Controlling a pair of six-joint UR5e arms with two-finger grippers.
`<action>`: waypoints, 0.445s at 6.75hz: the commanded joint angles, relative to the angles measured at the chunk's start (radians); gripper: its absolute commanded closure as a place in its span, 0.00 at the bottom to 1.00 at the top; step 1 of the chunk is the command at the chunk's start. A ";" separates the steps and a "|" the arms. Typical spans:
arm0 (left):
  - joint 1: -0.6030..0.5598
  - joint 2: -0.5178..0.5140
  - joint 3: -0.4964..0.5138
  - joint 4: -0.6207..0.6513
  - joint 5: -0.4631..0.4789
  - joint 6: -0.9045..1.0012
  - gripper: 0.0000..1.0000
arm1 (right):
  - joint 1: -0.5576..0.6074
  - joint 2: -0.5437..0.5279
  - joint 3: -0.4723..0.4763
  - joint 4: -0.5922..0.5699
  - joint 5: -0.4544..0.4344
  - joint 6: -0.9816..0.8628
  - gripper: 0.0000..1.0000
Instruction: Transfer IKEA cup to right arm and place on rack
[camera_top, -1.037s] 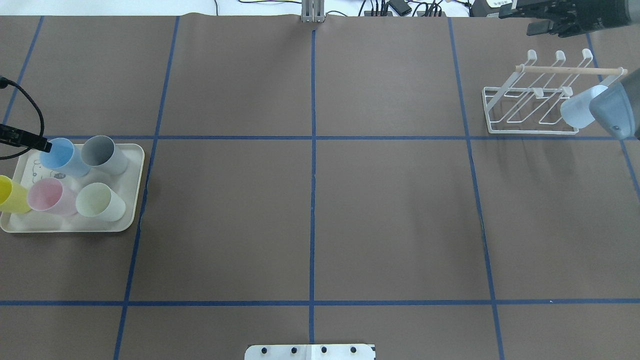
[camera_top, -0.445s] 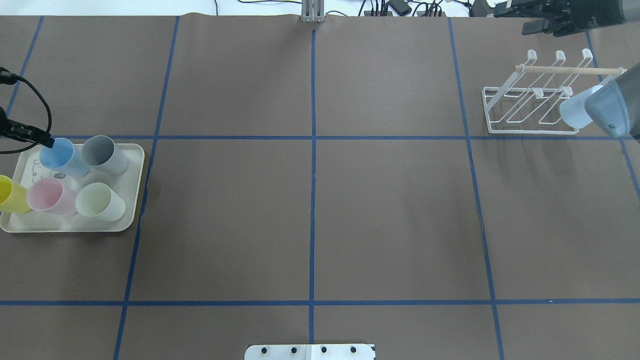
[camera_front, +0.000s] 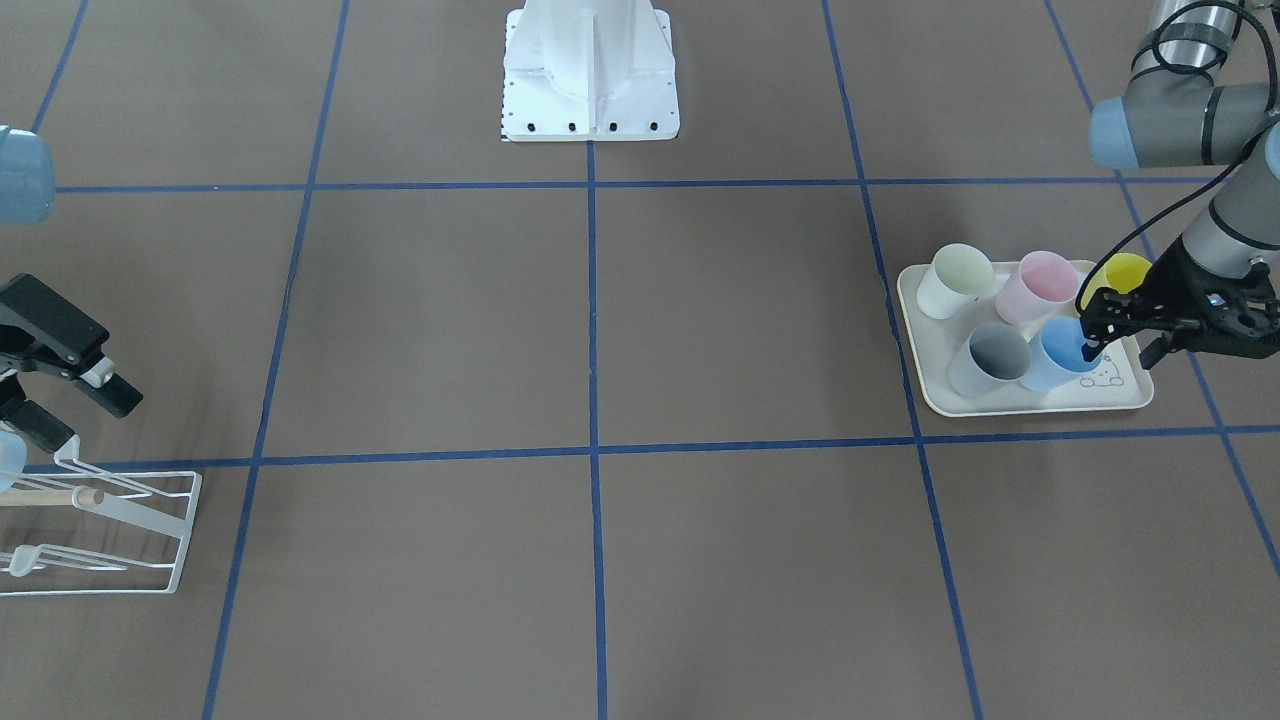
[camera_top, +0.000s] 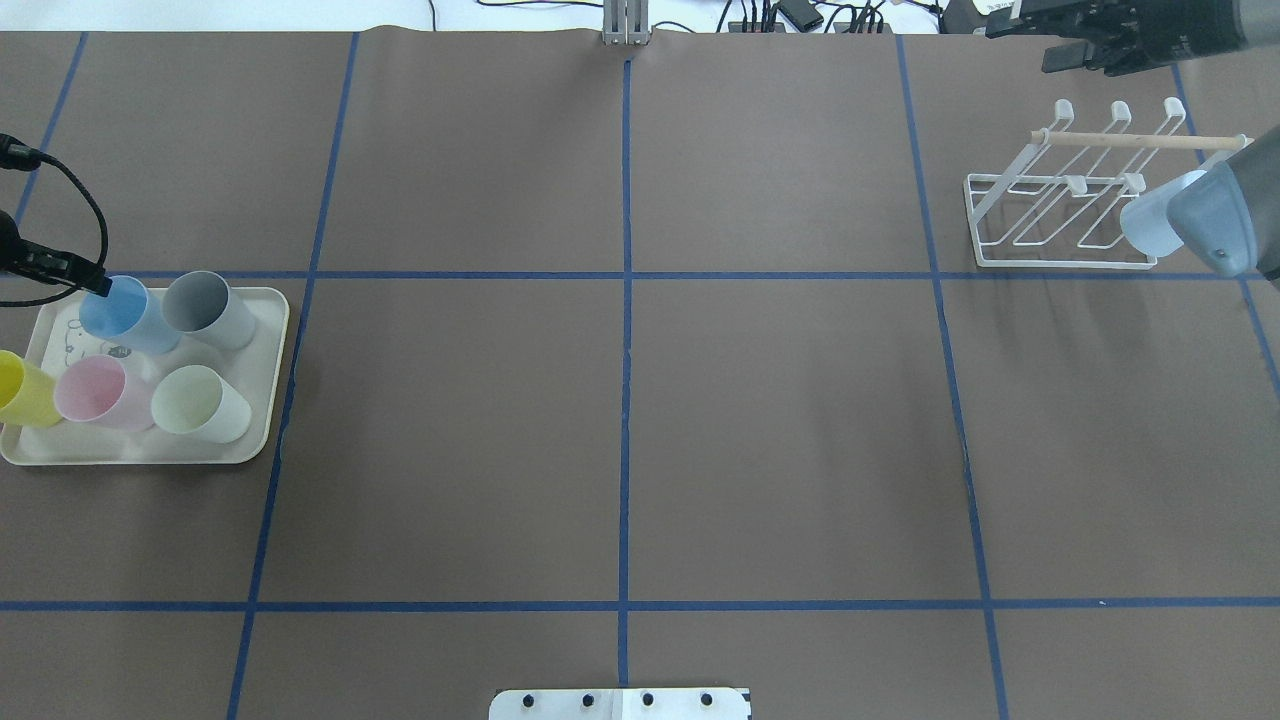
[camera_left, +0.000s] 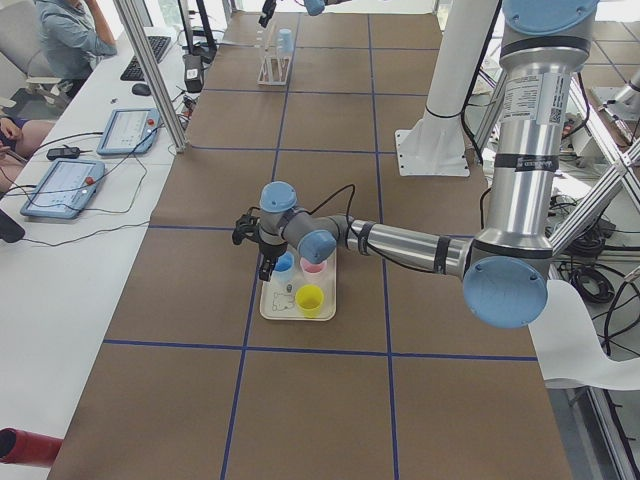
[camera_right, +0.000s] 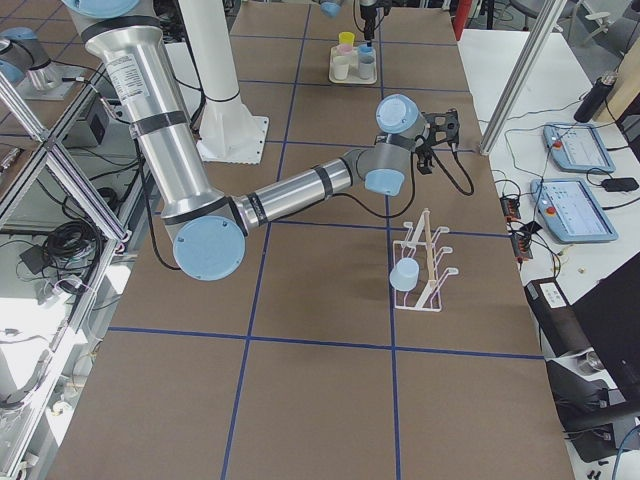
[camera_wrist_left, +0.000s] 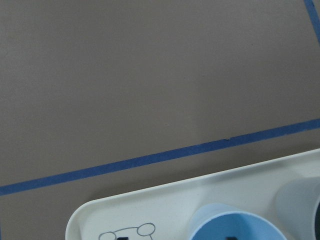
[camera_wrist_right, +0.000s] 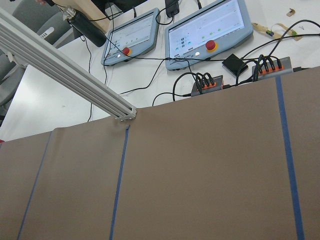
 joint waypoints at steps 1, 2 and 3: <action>0.001 -0.001 0.002 0.000 -0.002 -0.002 0.29 | -0.003 0.007 -0.012 0.000 -0.001 -0.004 0.00; 0.003 -0.001 0.001 0.000 -0.009 -0.003 0.29 | -0.002 0.012 -0.012 0.000 -0.001 0.000 0.00; 0.004 -0.001 0.001 0.000 -0.055 -0.008 0.29 | -0.002 0.012 -0.014 0.000 -0.001 0.001 0.00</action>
